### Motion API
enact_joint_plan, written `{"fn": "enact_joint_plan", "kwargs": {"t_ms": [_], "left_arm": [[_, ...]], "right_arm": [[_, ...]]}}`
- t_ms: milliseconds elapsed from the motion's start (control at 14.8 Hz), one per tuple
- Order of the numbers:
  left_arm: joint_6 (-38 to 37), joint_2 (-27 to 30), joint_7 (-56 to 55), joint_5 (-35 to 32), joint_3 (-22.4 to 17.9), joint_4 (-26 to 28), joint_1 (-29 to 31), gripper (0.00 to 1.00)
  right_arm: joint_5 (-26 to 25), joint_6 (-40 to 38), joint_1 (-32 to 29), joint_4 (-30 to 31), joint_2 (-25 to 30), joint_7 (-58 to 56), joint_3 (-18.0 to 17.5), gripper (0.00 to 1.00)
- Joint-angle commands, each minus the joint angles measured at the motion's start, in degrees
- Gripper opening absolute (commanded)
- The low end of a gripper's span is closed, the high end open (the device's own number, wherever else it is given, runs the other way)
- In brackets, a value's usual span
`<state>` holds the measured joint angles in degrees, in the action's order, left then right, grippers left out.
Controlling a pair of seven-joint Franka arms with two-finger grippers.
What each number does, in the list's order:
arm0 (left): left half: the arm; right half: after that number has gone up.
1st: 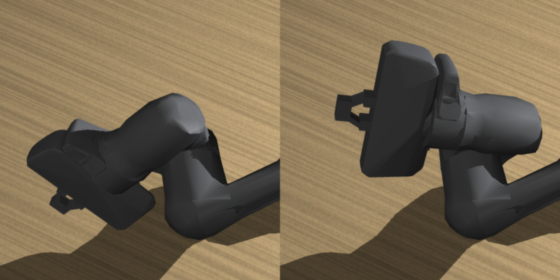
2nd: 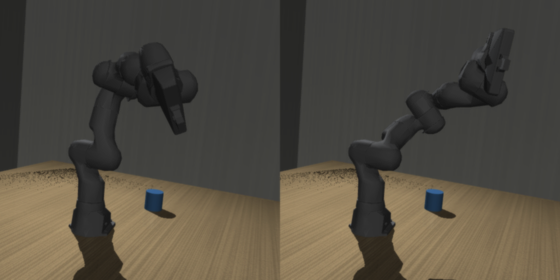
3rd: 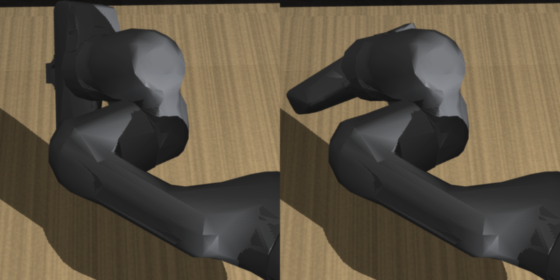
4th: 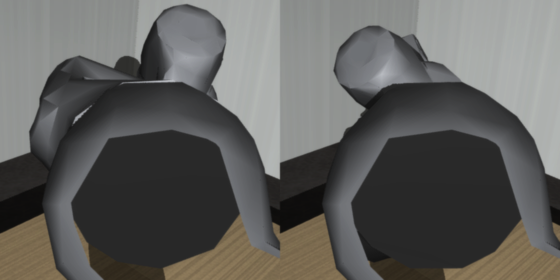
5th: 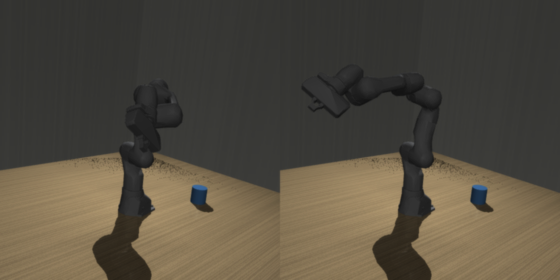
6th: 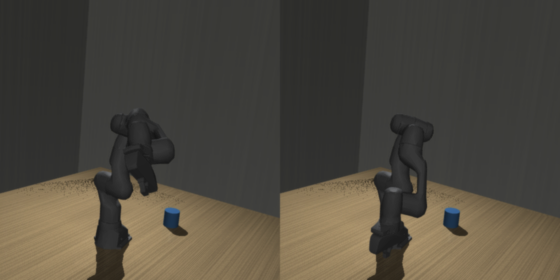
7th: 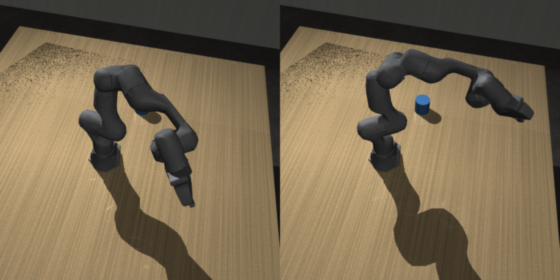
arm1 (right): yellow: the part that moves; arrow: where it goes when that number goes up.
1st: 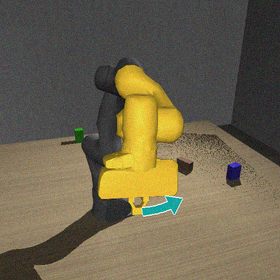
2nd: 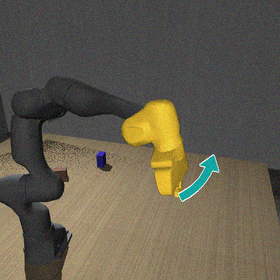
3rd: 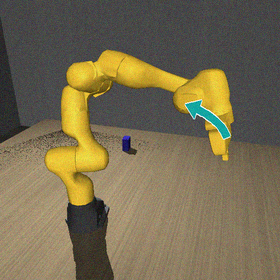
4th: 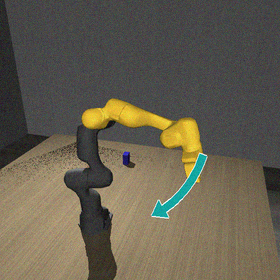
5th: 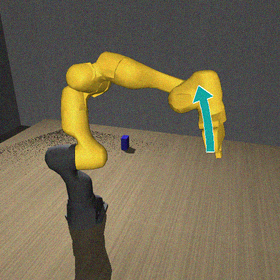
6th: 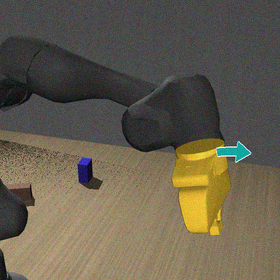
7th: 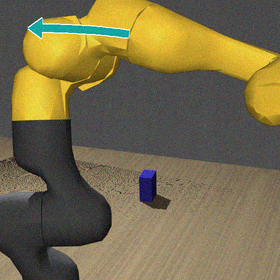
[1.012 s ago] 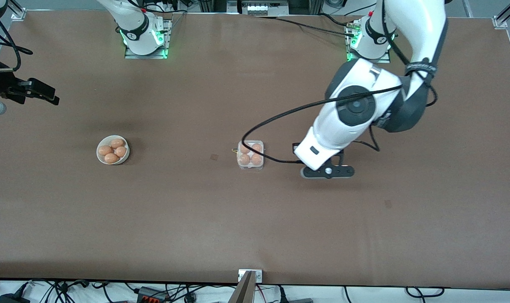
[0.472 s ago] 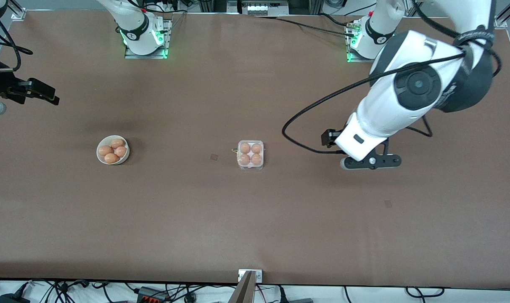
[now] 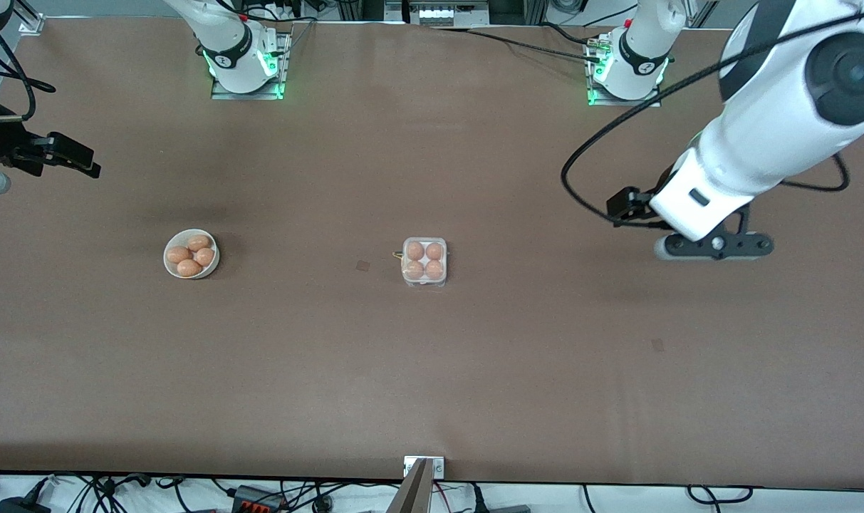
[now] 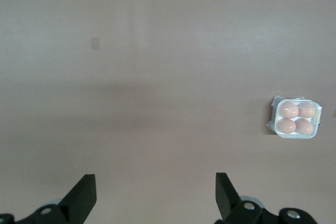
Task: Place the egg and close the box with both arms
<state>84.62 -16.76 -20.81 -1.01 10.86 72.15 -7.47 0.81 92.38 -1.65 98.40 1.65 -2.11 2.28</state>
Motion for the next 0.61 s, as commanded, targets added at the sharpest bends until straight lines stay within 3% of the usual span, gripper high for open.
{"fn": "enact_joint_plan", "kwargs": {"t_ms": [0,337,540], "left_arm": [[0.6,7.4,1.5,0.9,-0.1,7.8,3.3,1.0],[1.2,14.2,1.8,1.0,-0.1,15.3,6.2,1.0],[4.0,17.1,8.7,1.0,-0.1,20.8,7.9,1.0]], "right_arm": [[0.7,-0.4,-0.5,-0.2,0.2,-0.5,-0.3,1.0],[0.7,-0.5,-0.6,-0.2,0.2,-0.5,-0.3,1.0],[0.7,-0.4,-0.5,-0.3,0.2,-0.4,-0.3,1.0]]}}
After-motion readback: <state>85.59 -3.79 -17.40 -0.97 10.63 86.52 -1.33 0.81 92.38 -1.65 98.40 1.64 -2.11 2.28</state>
